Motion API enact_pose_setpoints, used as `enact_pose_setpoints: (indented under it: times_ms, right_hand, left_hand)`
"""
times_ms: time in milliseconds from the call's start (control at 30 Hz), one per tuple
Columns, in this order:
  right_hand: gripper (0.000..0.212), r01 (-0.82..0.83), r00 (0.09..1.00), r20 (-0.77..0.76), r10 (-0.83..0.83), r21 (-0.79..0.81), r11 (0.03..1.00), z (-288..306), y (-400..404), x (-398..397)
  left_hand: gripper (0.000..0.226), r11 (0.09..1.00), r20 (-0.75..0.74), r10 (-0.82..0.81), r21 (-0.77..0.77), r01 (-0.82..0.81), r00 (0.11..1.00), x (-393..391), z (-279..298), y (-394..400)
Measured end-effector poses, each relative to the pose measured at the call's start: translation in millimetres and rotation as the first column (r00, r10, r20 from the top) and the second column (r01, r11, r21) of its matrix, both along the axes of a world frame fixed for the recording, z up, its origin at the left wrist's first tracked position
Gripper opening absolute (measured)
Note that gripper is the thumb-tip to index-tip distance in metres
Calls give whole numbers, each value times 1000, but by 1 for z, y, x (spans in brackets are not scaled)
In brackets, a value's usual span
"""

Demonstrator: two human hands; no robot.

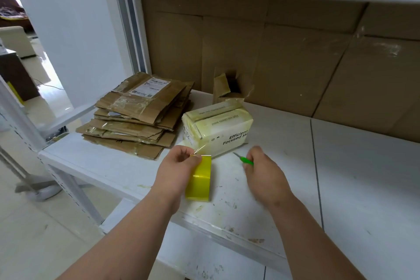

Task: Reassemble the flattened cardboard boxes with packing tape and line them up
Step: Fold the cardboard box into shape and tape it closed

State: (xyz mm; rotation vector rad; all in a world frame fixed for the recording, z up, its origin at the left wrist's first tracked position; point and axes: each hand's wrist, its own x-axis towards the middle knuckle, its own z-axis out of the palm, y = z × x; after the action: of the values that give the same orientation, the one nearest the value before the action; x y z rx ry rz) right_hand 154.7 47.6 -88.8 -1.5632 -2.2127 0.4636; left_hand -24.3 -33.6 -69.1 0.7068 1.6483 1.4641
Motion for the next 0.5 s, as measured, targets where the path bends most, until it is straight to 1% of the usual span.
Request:
enact_pose_setpoints:
  times_ms: [33, 67, 133, 267, 333, 400, 500]
  right_hand:
    - [8, -44, 994, -99, 43, -3, 999, 7, -3, -2]
    - [7, -96, 983, -154, 98, 18, 995, 14, -5, -5]
    - [1, -192, 963, -179, 203, 77, 978, 27, -8, -11]
    - [8, -293, 939, -135, 317, 169, 941, 42, -8, -23]
    - [14, -335, 929, -102, 356, 176, 926, 43, -6, -29]
    - [20, -348, 927, -91, 365, 160, 924, 43, -5, -34]
    - [21, -358, 925, -63, 374, 175, 917, 46, -4, -37]
  left_hand:
    - [5, 1000, 9, 8, 5, -8, 1000, 0, 0, 1]
    - [7, 1000, 18, 19, 5, -19, 1000, 1, 1, 3]
    - [7, 999, 45, 39, 5, -39, 998, 2, 3, 6]
    - [8, 998, 64, 66, 11, -66, 996, 4, 3, 10]
    - [11, 997, 61, 74, 14, -75, 995, 4, 2, 11]
    - [12, 997, 59, 78, 18, -79, 995, 3, 3, 12]
    - [13, 997, 57, 80, 16, -81, 995, 3, 2, 12]
